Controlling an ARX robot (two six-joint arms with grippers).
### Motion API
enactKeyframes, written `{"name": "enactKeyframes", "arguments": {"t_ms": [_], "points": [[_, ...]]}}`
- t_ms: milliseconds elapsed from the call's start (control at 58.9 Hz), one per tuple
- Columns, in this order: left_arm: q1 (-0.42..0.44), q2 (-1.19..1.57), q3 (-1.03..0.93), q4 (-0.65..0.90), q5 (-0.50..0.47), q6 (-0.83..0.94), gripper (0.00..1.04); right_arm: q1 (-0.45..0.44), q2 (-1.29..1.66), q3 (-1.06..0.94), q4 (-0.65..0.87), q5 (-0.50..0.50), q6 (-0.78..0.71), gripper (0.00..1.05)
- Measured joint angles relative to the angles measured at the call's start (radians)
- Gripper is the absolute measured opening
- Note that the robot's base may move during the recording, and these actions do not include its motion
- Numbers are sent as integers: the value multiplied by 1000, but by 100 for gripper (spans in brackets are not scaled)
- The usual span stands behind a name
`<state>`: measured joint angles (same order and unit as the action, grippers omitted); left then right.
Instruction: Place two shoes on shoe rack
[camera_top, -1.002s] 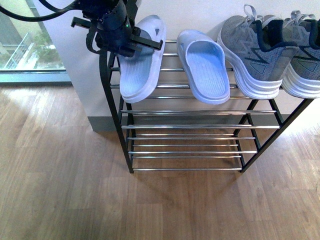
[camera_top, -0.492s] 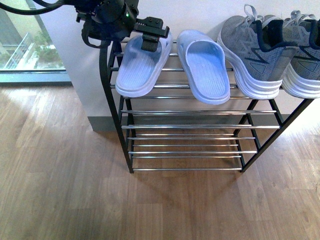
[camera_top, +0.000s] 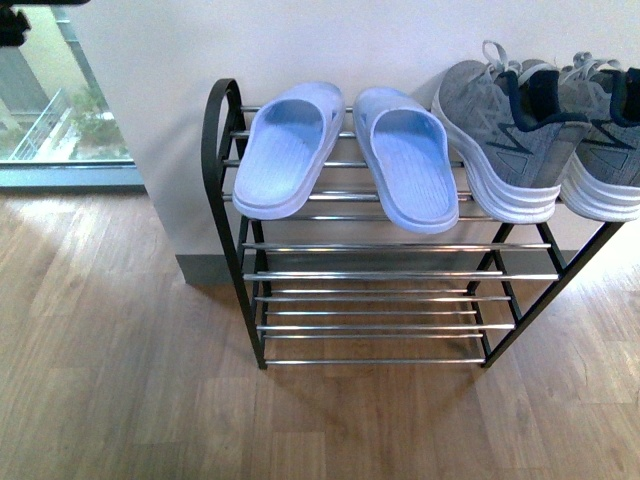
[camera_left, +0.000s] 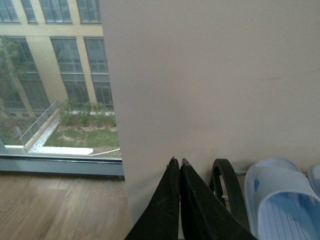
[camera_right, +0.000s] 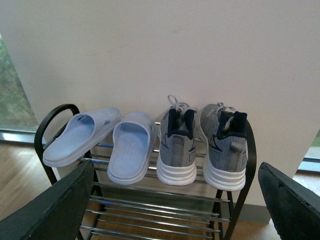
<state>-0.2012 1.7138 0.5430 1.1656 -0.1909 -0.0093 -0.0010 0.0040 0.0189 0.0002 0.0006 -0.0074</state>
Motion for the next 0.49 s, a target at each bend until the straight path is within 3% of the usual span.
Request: {"name": "enactKeyframes", "arguments": {"t_ms": [492], "points": [[101, -363, -335, -32, 92, 0, 1, 0, 0, 0, 0, 0, 0, 95]]}}
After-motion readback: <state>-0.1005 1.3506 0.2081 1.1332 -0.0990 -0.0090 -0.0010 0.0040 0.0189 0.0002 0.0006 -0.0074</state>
